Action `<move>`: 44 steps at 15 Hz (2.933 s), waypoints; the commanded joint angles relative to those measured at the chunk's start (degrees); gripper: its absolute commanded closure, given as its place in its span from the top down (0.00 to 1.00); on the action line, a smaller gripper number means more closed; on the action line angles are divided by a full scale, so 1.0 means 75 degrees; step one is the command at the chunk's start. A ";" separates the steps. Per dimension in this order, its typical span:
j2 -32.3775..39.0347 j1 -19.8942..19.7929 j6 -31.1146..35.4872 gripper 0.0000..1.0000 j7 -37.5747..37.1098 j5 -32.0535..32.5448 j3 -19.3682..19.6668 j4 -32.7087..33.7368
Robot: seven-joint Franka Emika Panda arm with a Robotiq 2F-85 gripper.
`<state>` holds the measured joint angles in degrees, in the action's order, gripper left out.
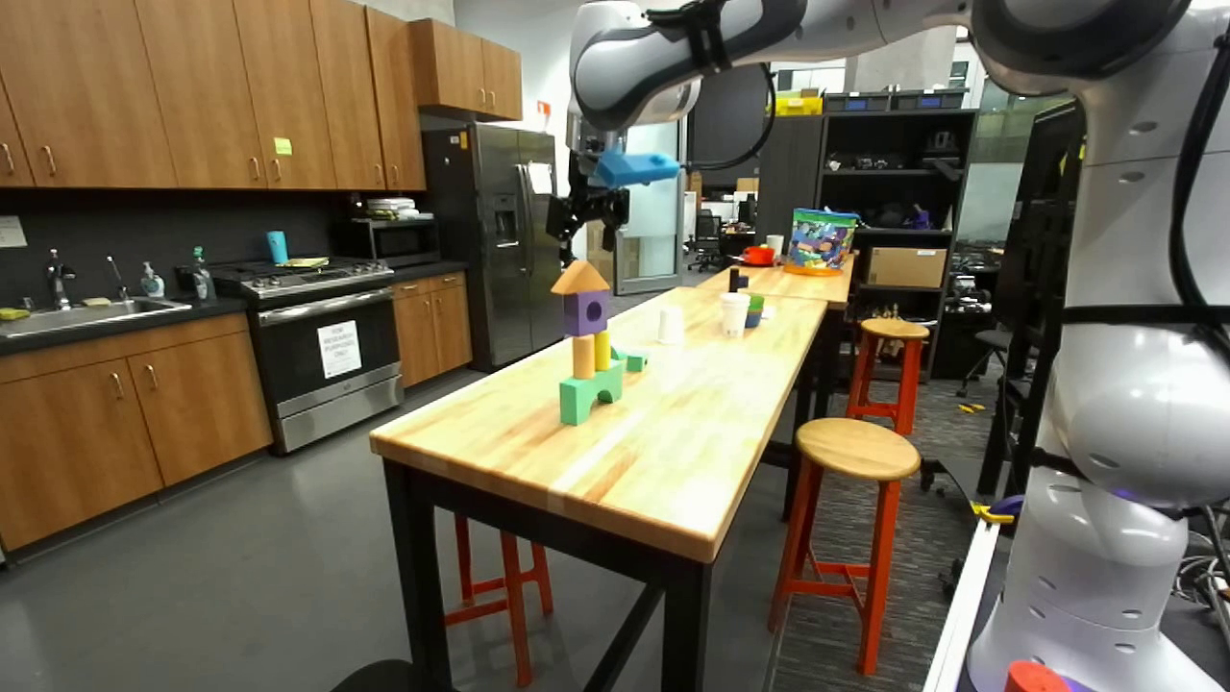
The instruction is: Remove the orange block from the pile and put it on the table
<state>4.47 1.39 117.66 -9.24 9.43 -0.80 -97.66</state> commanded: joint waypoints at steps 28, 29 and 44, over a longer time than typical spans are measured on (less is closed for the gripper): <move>0.0840 0.0029 -0.1435 1.00 0.0899 -0.0473 0.0033 0.1498; 0.0859 0.0020 -0.1448 1.00 0.0910 -0.0475 0.0040 0.1523; 0.0937 -0.0213 -0.1432 1.00 0.1049 -0.0733 0.0149 0.1515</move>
<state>11.06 -0.05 107.91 -2.68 5.15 0.37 -87.17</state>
